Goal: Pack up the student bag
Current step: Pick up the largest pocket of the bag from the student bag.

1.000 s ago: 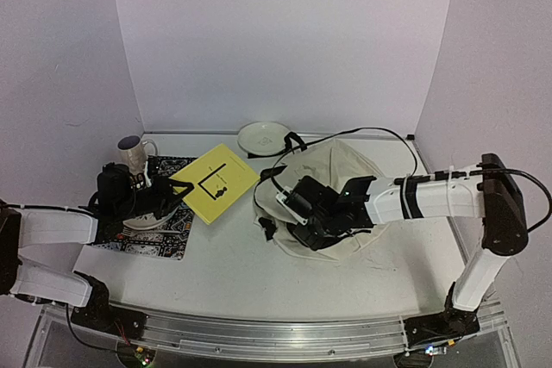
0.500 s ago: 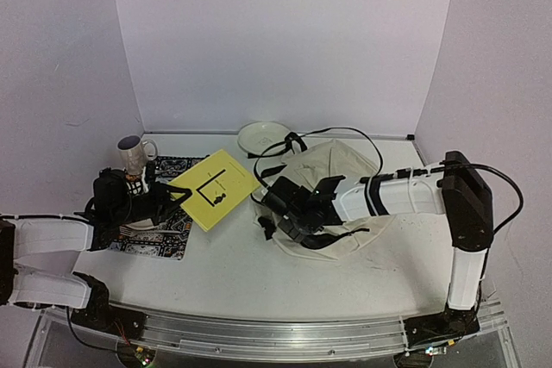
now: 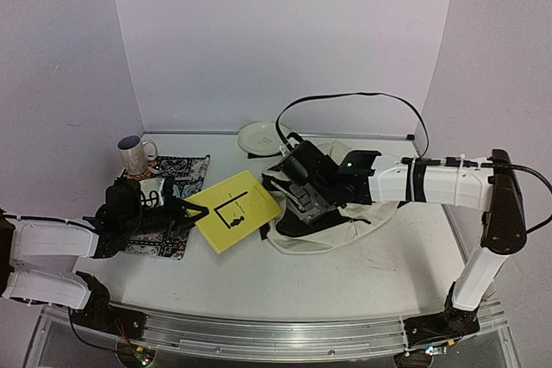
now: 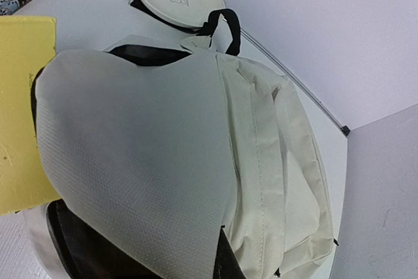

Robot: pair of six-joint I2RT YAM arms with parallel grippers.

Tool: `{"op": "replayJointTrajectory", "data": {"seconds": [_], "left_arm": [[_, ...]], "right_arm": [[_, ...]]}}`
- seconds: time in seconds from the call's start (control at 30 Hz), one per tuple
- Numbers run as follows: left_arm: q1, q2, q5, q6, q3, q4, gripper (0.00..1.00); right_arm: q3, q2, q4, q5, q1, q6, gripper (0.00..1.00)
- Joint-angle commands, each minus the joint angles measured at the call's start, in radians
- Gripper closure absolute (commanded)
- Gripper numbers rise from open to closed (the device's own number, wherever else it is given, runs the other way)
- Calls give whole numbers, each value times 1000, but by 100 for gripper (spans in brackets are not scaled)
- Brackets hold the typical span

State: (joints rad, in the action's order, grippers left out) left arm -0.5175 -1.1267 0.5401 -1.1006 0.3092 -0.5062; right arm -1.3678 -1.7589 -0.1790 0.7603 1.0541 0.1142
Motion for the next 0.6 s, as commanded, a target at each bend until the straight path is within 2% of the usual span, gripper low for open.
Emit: {"op": "replayJointTrajectory", "data": {"seconds": [0.0, 0.27, 0.57], "left_arm": [[-11, 47, -63, -39, 24, -129, 100], [-80, 10, -92, -82, 107, -150, 100], [-183, -155, -102, -198, 179, -202, 100]], "right_arm": [[-36, 63, 25, 87, 0, 65, 100], [-16, 83, 72, 42, 1, 40, 100], [3, 129, 137, 38, 0, 21, 100]]}}
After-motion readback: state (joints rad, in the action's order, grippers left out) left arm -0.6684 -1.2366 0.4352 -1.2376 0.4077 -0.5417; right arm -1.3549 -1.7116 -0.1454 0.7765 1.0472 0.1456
